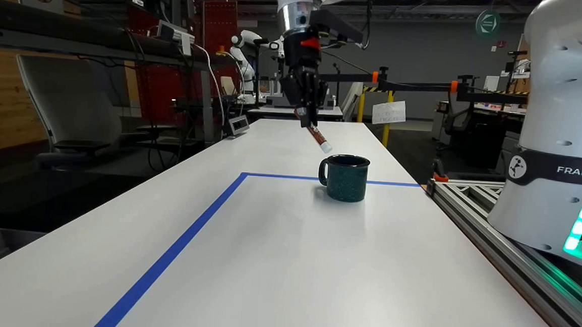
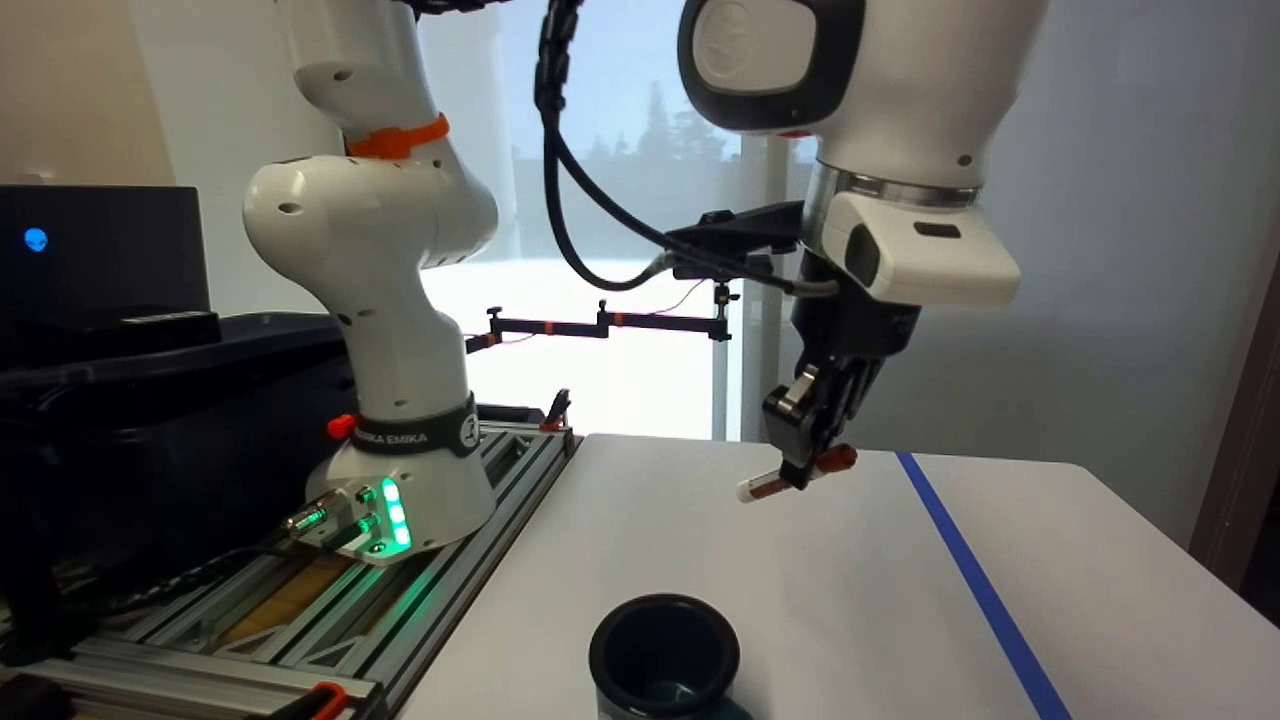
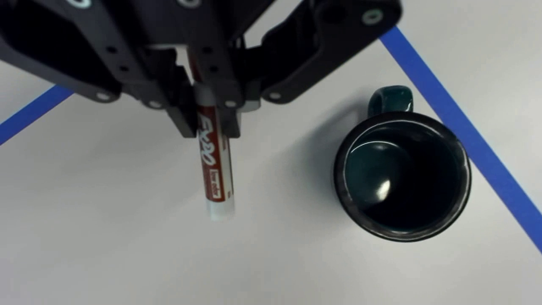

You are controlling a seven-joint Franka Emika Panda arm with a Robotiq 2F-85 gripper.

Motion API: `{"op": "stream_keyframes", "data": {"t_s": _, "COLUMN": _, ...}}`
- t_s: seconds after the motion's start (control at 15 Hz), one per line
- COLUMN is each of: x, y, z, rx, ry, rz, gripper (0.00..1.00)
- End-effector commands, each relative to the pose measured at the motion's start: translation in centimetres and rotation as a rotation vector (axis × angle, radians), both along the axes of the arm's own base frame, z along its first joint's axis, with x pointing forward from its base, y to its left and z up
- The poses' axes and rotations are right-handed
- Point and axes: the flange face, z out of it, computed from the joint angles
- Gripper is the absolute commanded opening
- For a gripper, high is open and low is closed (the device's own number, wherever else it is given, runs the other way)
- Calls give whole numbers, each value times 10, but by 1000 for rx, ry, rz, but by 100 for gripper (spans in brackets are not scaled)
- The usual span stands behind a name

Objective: Put the marker on the table

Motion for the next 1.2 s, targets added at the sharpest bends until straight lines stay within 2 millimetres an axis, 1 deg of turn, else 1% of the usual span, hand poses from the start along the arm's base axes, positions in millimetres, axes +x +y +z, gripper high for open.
{"op": "stream_keyframes", "data": {"t_s": 0.0, "x": 14, "y": -4, "z": -34, "rx": 71, "ry": 51, "rz": -69, "gripper": 5}}
{"op": "stream_keyframes", "data": {"t_s": 0.33, "x": 15, "y": -17, "z": -86, "rx": 118, "ry": 83, "rz": -130, "gripper": 5}}
{"op": "stream_keyframes", "data": {"t_s": 0.47, "x": 14, "y": -24, "z": -105, "rx": 114, "ry": 80, "rz": -137, "gripper": 5}}
{"op": "stream_keyframes", "data": {"t_s": 0.6, "x": 15, "y": -31, "z": -121, "rx": 80, "ry": 40, "rz": -137, "gripper": 5}}
{"op": "stream_keyframes", "data": {"t_s": 0.87, "x": 16, "y": -42, "z": -148, "rx": 8, "ry": -10, "rz": -121, "gripper": 5}}
{"op": "stream_keyframes", "data": {"t_s": 1.0, "x": 16, "y": -44, "z": -155, "rx": -16, "ry": -30, "rz": -112, "gripper": 5}}
{"op": "stream_keyframes", "data": {"t_s": 1.13, "x": 17, "y": -43, "z": -157, "rx": -39, "ry": -57, "rz": -91, "gripper": 5}}
